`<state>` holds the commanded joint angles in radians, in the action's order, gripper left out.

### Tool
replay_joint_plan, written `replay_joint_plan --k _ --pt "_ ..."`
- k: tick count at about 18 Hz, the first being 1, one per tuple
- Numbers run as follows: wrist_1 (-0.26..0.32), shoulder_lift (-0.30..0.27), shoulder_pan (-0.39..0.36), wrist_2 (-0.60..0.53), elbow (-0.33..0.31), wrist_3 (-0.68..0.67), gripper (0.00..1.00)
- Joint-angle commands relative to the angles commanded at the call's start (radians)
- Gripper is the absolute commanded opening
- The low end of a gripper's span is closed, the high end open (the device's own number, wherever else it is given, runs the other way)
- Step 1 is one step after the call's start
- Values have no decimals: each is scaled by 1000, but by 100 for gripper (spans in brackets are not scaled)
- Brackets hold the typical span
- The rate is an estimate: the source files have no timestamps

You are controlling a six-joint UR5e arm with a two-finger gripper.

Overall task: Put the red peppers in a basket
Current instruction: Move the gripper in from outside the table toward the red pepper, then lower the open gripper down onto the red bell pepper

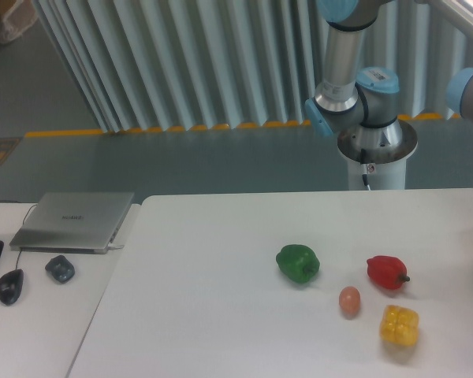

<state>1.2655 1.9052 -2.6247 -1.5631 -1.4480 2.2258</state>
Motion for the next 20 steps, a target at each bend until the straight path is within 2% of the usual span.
replay_joint_plan --k 4,7,11,12,14,16,20 --pt "-61 -20 -6 43 -44 -40 100" --pt "-64 -23 0 43 -49 -139 100" --pt "-84 -28 12 38 -92 -176 100" --pt "-95 -29 14 40 -106 -227 100" --pt "-171 -31 5 48 -138 -322 100" --pt "-215 -37 12 48 -173 -333 100" --pt "-215 -41 18 49 -167 -362 100"
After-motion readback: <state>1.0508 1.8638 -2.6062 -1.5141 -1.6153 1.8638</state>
